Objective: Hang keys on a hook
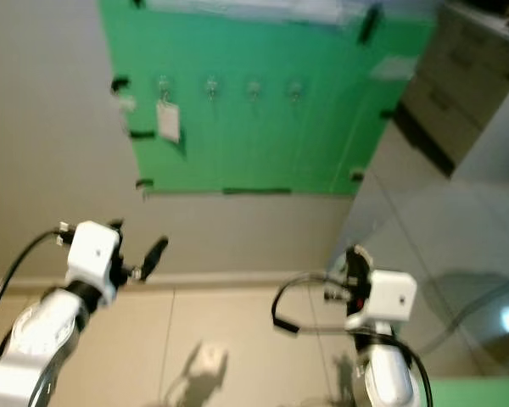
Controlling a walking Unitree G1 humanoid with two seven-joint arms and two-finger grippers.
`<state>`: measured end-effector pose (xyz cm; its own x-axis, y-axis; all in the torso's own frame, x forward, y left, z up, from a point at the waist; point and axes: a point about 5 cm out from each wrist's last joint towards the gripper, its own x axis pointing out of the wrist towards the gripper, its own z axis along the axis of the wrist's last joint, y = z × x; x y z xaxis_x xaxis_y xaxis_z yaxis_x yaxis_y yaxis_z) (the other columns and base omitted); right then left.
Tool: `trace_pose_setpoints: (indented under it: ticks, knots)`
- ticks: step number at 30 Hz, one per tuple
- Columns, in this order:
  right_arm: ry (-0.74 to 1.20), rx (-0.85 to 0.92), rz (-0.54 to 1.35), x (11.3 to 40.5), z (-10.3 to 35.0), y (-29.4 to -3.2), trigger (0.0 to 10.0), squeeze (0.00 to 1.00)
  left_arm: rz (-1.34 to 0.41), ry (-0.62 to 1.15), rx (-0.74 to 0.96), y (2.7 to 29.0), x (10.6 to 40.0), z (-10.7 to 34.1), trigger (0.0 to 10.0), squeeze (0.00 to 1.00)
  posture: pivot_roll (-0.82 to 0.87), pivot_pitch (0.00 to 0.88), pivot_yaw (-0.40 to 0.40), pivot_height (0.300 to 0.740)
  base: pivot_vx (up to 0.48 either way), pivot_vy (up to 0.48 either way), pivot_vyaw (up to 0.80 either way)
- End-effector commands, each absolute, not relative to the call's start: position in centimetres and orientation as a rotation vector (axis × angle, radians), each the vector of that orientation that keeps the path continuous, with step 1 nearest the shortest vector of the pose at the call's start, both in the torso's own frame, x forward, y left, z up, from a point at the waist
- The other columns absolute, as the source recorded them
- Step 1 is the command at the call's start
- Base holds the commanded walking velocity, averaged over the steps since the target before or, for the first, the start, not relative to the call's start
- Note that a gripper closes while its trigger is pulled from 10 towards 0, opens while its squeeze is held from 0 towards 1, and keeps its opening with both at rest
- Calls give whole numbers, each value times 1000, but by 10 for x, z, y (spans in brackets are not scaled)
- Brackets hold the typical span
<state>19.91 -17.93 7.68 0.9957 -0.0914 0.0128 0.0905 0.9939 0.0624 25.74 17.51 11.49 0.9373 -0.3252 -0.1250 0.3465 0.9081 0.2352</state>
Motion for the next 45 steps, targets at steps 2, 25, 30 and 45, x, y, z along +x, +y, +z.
trace_pose_setpoints:
  ticks: [2,25,30,45]
  knots:
    - [-44,61,-93,208,82,-171,0,0,-368,91,273,178,270,113,10000,0,48,0,128,740,0,0,0]
    - [0,71,-32,228,80,-174,0,0,-259,89,145,170,257,93,10000,0,65,0,9,740,0,0,0]
    - [36,76,-75,216,76,-177,0,0,-264,95,167,172,259,93,10000,0,63,0,11,740,0,0,0]
    - [17,-22,-99,218,80,-186,0,0,-330,86,153,155,283,94,10000,0,-39,0,71,740,0,0,-267]
